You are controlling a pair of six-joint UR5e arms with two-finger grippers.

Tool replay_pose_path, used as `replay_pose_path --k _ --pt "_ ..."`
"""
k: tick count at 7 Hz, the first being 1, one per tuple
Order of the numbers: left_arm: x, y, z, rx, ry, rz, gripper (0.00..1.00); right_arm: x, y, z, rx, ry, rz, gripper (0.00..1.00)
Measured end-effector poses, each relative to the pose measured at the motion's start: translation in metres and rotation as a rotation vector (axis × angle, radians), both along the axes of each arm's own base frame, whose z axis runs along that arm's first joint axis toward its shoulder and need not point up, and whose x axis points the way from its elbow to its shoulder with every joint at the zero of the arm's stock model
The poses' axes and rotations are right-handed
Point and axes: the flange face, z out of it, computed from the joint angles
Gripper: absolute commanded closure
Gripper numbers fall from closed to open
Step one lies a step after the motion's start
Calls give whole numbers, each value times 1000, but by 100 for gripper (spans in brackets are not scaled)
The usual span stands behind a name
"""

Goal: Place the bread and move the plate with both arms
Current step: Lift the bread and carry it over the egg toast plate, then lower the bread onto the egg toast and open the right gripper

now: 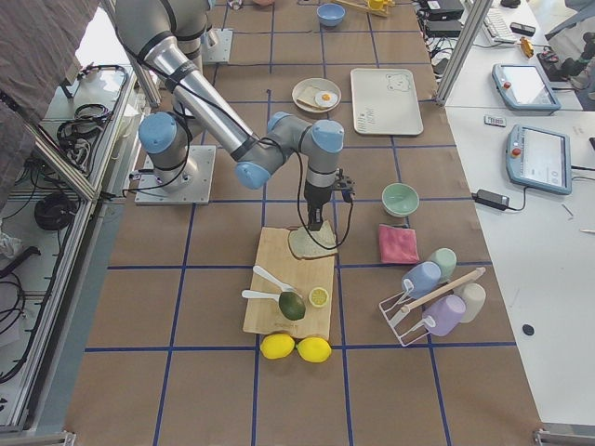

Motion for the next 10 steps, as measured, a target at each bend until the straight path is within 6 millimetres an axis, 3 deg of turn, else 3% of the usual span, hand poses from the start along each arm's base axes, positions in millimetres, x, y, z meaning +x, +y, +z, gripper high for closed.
replay_pose_path --k 1,2,3,6,7,8,9,10 --pt "1 0 0 0 1 2 0 38 -10 15 -22 19 -8 100" --pt "1 0 0 1 1 3 0 91 -20 24 -46 17 -31 100" --pt "2 0 0 0 1 4 0 161 -29 30 -79 4 -53 100" --pt "2 0 0 -1 1 4 0 424 -20 25 -199 -165 -218 100" --pt "2 0 1 -2 1 5 0 485 -22 19 -208 -222 -269 100" --pt "2 0 1 -4 2 5 0 541 -30 17 -224 -265 -313 100" --pt "2 0 2 -6 1 5 0 581 -37 15 -227 -294 -361 100" --pt "3 0 3 -8 -1 5 0 602 -39 10 -206 -314 -417 100"
